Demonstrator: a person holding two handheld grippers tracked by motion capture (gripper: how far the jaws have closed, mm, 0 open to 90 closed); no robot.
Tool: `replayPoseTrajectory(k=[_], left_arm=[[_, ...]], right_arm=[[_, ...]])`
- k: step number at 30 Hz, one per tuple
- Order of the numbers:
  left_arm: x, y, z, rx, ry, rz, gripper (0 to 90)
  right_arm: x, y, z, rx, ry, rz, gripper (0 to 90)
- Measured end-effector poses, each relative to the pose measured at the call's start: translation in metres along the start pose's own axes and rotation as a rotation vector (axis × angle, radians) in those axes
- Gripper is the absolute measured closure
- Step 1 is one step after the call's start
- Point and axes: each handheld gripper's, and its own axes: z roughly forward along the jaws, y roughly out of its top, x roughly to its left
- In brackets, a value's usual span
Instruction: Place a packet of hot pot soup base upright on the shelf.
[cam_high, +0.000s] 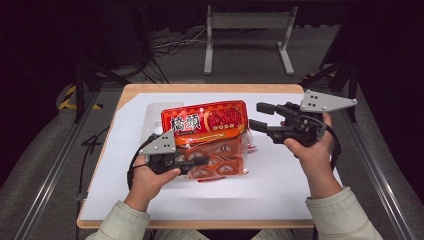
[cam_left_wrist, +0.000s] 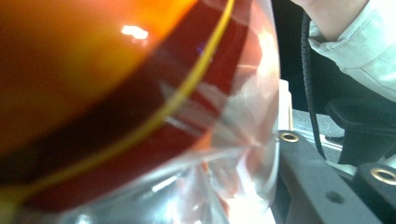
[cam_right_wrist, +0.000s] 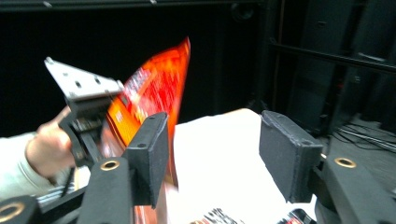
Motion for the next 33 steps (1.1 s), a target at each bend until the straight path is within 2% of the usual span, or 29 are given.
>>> replayPoseTrajectory(k=[11, 14, 17, 20, 21, 22, 23, 30, 33], left_arm=[[0.010, 0.011, -0.014, -0.020, 0.047, -0.010, 70.6], [0.011, 0.013, -0.016, -0.021, 0.055, -0.011, 70.6], [0.015, 0.016, -0.017, -0.024, 0.068, -0.015, 70.6], [0.018, 0.019, -0.018, -0.024, 0.079, -0.015, 70.6], [0.020, 0.020, -0.018, -0.026, 0.084, -0.015, 70.6], [0.021, 0.021, -0.019, -0.025, 0.086, -0.014, 70.6], [0.022, 0.021, -0.019, -0.027, 0.090, -0.011, 70.6], [0.028, 0.024, -0.023, -0.046, 0.105, -0.028, 70.6], [0.033, 0.029, -0.026, -0.049, 0.132, -0.022, 70.5]], right_arm=[[-0.015, -0.052, -0.042, 0.077, -0.133, 0.031, 39.5], [-0.017, -0.061, -0.047, 0.077, -0.148, 0.047, 39.2], [-0.022, -0.077, -0.054, 0.088, -0.185, 0.058, 38.9], [-0.027, -0.094, -0.060, 0.069, -0.214, 0.092, 39.3], [-0.029, -0.098, -0.060, 0.065, -0.210, 0.108, 39.1], [-0.033, -0.102, -0.059, 0.090, -0.198, 0.123, 39.1], [-0.034, -0.105, -0.060, 0.102, -0.215, 0.120, 39.1], [-0.038, -0.110, -0.065, 0.108, -0.234, 0.125, 38.5], [-0.039, -0.112, -0.067, 0.112, -0.243, 0.129, 38.2]])
